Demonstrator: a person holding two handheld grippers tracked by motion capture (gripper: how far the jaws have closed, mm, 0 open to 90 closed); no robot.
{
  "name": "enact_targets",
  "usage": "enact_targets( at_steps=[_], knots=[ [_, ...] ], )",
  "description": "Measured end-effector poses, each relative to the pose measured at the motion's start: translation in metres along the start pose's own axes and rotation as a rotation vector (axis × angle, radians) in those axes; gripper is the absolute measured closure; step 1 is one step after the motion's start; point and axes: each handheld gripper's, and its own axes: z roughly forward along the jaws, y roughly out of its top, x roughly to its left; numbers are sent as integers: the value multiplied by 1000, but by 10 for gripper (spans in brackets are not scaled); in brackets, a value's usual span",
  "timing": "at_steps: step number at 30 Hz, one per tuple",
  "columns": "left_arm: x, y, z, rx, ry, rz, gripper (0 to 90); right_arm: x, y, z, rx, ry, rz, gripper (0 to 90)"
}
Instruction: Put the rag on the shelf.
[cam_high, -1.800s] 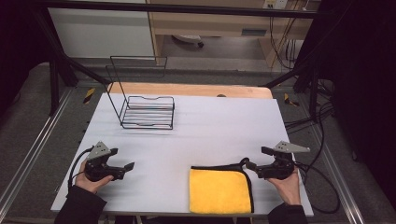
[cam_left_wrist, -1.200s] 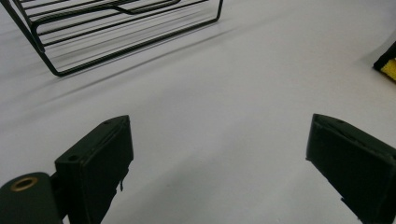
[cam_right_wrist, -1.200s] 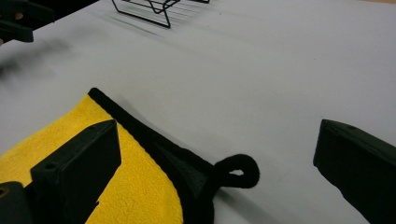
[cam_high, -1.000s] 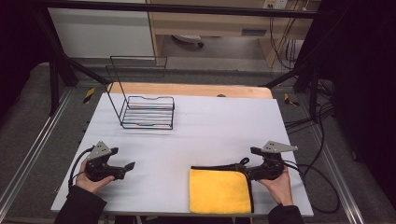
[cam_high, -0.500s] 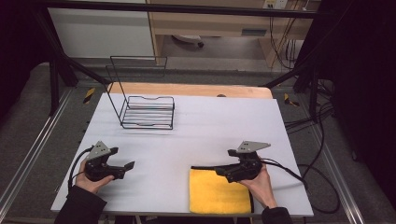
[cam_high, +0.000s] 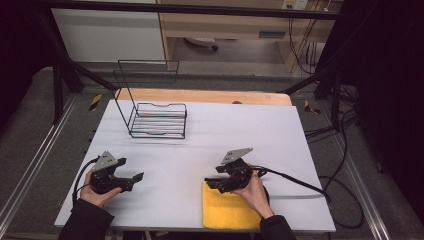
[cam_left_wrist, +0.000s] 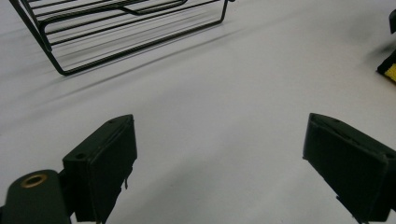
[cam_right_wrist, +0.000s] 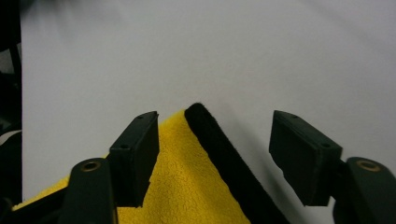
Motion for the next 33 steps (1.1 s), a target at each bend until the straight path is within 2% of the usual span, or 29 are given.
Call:
enact_targets(
  at_steps=[2, 3, 7, 15, 17, 20, 24, 30, 33],
  knots=[
    [0, 0, 0, 0, 0, -1, 100, -1, 0, 3, 11, 12, 0, 359],
    [0, 0, 0, 0, 1, -1, 101, -3, 0, 8, 33, 41, 16, 408],
    [0, 0, 0, 3, -1, 1, 102, -4, -3, 13, 66, 60, 11, 446],
    [0, 0, 0, 7, 1, 3, 109, -1, -6, 15, 88, 68, -22, 551],
    [0, 0, 1, 8, 3, 1, 111, -1, -6, 14, 97, 75, -34, 602],
    [0, 0, 1, 8, 4, 1, 113, -1, -5, 13, 116, 89, -20, 696],
    [0, 0, 1, 8, 5, 2, 115, 0, -4, 10, 117, 77, -33, 773],
    [0, 0, 0, 8, 8, 0, 118, 1, -2, 6, 85, 44, -23, 796],
    [0, 0, 1, 8, 10, 1, 119, -3, 1, 3, 54, 6, -17, 798]
  ],
)
